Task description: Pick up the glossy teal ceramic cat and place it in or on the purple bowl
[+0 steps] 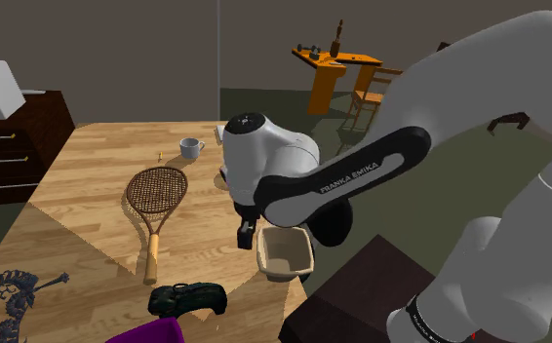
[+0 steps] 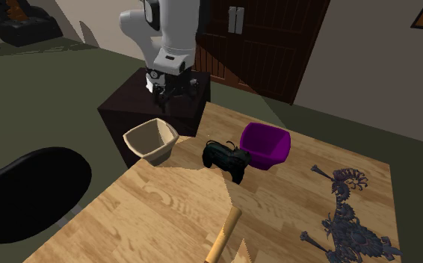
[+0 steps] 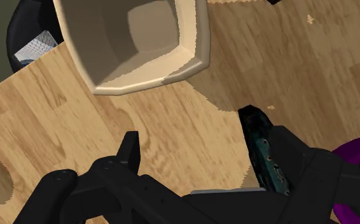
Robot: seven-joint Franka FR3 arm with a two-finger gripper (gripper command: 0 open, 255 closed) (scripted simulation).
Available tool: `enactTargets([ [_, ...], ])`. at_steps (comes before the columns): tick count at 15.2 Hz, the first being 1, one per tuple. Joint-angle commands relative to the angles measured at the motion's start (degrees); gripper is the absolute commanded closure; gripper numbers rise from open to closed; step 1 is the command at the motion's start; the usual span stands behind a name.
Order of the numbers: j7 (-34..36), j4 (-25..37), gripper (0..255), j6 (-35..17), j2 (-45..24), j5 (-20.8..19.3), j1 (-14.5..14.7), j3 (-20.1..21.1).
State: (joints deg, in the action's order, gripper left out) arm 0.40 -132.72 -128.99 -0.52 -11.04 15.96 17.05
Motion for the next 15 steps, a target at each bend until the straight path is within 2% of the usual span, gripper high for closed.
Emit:
enactTargets([
  [1,0.86,1.7,0,-2.03,-3.87,-2.57,0.89,0.82],
  [6,3.78,6.65,0,-5.36,-13.09,-9.5,4.32,2.03],
  [13,7.05,14.96,0,-8.03,-25.67,-19.0,10.97,1.59],
  [15,7.42,15.48,0,-8.65,-26.92,-19.87,11.49,1.22],
])
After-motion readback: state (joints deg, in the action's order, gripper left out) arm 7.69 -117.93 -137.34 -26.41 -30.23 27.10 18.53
